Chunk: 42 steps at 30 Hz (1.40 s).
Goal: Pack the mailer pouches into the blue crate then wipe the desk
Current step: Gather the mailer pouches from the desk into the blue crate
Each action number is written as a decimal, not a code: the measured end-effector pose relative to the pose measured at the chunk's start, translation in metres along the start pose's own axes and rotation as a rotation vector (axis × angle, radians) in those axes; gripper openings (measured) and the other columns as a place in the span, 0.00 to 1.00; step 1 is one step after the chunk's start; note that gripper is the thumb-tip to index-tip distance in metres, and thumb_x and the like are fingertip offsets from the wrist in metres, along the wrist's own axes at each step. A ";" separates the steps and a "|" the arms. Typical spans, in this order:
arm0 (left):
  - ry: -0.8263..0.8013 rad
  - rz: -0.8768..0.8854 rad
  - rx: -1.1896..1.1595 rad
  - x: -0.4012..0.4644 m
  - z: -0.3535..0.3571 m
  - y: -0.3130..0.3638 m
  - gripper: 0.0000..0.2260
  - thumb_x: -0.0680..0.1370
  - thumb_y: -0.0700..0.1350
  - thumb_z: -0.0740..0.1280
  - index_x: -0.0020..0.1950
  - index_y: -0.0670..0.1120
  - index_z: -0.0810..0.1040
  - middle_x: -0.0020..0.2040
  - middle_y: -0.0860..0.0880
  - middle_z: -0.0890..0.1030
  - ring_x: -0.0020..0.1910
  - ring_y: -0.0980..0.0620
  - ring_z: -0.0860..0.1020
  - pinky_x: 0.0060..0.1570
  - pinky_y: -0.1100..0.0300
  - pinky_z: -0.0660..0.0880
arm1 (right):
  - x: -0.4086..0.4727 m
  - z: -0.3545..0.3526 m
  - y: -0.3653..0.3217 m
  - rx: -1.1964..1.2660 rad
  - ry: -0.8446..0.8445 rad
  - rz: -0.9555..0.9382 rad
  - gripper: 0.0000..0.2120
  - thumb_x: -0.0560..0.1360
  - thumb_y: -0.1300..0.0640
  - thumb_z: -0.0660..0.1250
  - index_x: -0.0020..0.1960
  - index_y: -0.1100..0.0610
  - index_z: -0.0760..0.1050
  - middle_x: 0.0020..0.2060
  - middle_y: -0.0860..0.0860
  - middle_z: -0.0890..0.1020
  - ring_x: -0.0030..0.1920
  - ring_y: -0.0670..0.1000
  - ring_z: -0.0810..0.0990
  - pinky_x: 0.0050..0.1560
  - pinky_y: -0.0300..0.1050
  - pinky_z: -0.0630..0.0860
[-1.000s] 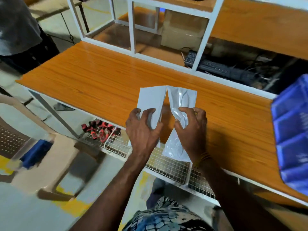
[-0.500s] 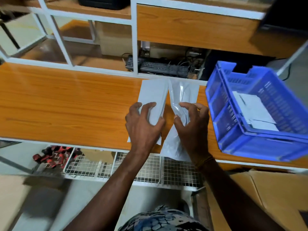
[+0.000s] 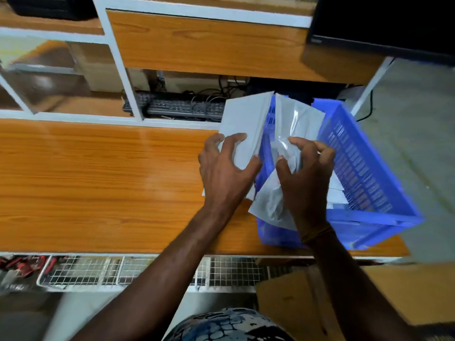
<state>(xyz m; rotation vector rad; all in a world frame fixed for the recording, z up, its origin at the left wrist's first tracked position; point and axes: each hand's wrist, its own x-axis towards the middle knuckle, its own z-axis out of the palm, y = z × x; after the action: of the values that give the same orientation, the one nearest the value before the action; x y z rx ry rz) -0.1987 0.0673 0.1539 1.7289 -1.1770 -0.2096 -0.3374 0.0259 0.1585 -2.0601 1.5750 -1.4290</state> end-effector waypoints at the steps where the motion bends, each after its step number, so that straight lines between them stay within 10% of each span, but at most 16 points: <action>1: -0.006 0.000 -0.010 0.005 0.013 0.011 0.24 0.70 0.60 0.65 0.65 0.58 0.75 0.67 0.47 0.68 0.68 0.48 0.65 0.63 0.59 0.59 | 0.009 -0.005 0.010 -0.001 0.017 -0.003 0.18 0.71 0.55 0.69 0.61 0.54 0.77 0.59 0.59 0.71 0.60 0.56 0.72 0.59 0.27 0.58; 9: -0.100 -0.072 0.005 0.036 0.116 0.084 0.24 0.72 0.58 0.67 0.67 0.58 0.73 0.68 0.46 0.67 0.65 0.41 0.68 0.62 0.51 0.67 | 0.082 -0.037 0.106 -0.073 0.048 0.048 0.20 0.69 0.53 0.69 0.61 0.53 0.77 0.57 0.60 0.74 0.60 0.59 0.72 0.61 0.43 0.64; 17: -0.296 -0.326 0.180 0.061 0.196 0.065 0.24 0.74 0.56 0.64 0.71 0.55 0.68 0.71 0.42 0.63 0.68 0.34 0.64 0.64 0.41 0.66 | 0.125 0.013 0.192 -0.242 -0.311 0.273 0.22 0.70 0.49 0.69 0.63 0.54 0.77 0.58 0.64 0.74 0.59 0.65 0.73 0.58 0.50 0.70; 31: -0.535 -0.359 0.550 0.057 0.230 0.032 0.21 0.81 0.56 0.58 0.71 0.46 0.67 0.69 0.39 0.66 0.67 0.32 0.68 0.62 0.39 0.69 | 0.116 0.045 0.209 -0.358 -0.580 0.241 0.25 0.78 0.35 0.59 0.66 0.50 0.76 0.65 0.61 0.70 0.66 0.64 0.68 0.64 0.58 0.67; 42: -0.504 -0.223 0.564 0.048 0.212 0.035 0.16 0.81 0.45 0.58 0.69 0.45 0.71 0.67 0.40 0.69 0.66 0.36 0.72 0.61 0.45 0.71 | 0.116 0.029 0.188 -0.315 -0.501 0.244 0.18 0.79 0.45 0.62 0.66 0.50 0.76 0.64 0.60 0.71 0.65 0.64 0.70 0.63 0.59 0.68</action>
<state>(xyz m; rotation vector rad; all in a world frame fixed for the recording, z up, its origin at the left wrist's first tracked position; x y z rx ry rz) -0.3235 -0.1040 0.0948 2.3977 -1.4989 -0.5090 -0.4399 -0.1602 0.0901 -2.0686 1.8167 -0.5481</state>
